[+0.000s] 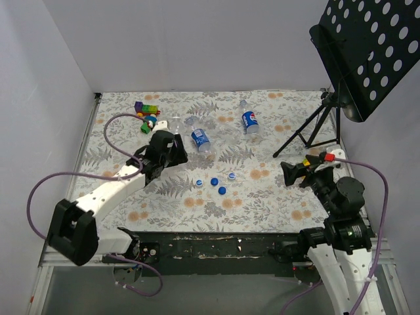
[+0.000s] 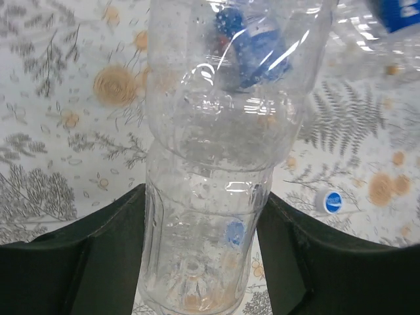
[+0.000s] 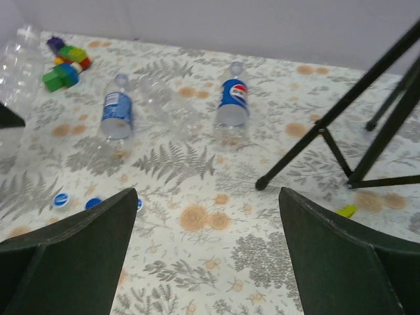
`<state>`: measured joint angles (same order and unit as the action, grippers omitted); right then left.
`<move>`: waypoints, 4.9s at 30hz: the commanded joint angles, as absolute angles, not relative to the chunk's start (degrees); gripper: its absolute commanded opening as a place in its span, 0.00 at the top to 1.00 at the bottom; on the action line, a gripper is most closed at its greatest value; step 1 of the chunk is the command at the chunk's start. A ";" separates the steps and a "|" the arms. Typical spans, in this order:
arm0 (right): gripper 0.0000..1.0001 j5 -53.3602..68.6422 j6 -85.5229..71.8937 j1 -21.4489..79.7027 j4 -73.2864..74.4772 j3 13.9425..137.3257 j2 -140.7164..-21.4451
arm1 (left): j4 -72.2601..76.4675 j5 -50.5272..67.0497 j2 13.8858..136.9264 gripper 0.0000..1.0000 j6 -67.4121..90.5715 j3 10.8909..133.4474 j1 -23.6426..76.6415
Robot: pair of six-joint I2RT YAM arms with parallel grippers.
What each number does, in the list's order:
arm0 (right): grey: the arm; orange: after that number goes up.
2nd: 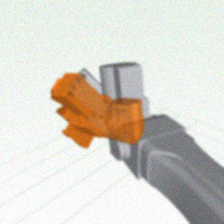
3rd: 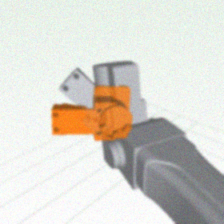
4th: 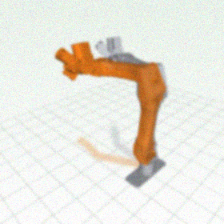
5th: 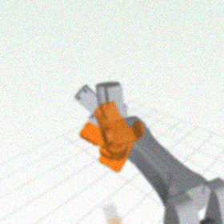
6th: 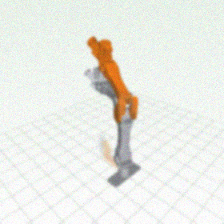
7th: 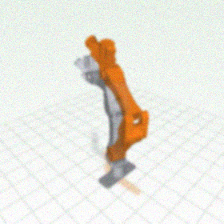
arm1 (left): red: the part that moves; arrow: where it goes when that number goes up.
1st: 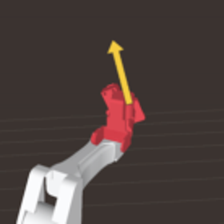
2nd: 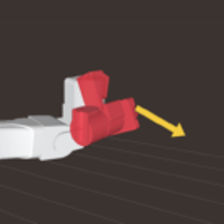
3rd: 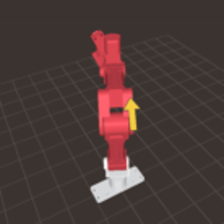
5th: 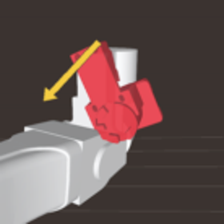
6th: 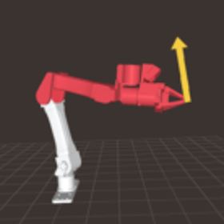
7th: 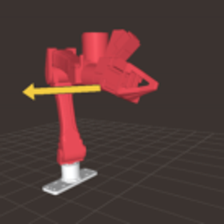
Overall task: Screw on the bottle caps
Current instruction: Pick up the plastic bottle at the center of the board.
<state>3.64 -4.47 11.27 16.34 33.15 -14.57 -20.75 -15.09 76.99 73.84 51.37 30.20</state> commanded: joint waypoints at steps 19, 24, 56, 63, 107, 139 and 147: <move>0.03 32.27 -17.31 21.43 18.64 51.15 -41.39 | 14.68 29.70 41.22 0.54 32.61 27.25 30.67; 0.03 25.42 -19.51 32.14 13.63 54.75 -45.08 | 13.62 31.19 40.25 0.55 29.54 25.40 31.64; 0.58 23.73 -7.03 48.43 12.39 68.82 -58.62 | 12.66 33.49 42.72 0.56 28.65 26.02 35.51; 0.99 21.36 -5.63 48.60 13.27 68.12 -57.48 | 10.64 34.19 41.57 0.16 28.39 26.63 35.59; 0.99 23.20 2.46 48.60 9.40 63.98 -61.00 | -1.76 48.34 57.04 0.12 23.90 47.73 35.51; 0.02 8.20 -7.38 48.52 10.44 64.07 -63.72 | 4.48 19.64 53.87 0.60 28.99 38.93 35.16; 0.02 -10.80 -10.11 47.99 19.85 64.42 -66.52 | 2.21 -1.20 59.32 0.66 37.34 41.74 33.58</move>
<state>0.32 -8.16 48.71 15.27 62.89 -64.64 3.07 13.23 57.76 31.62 39.16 34.94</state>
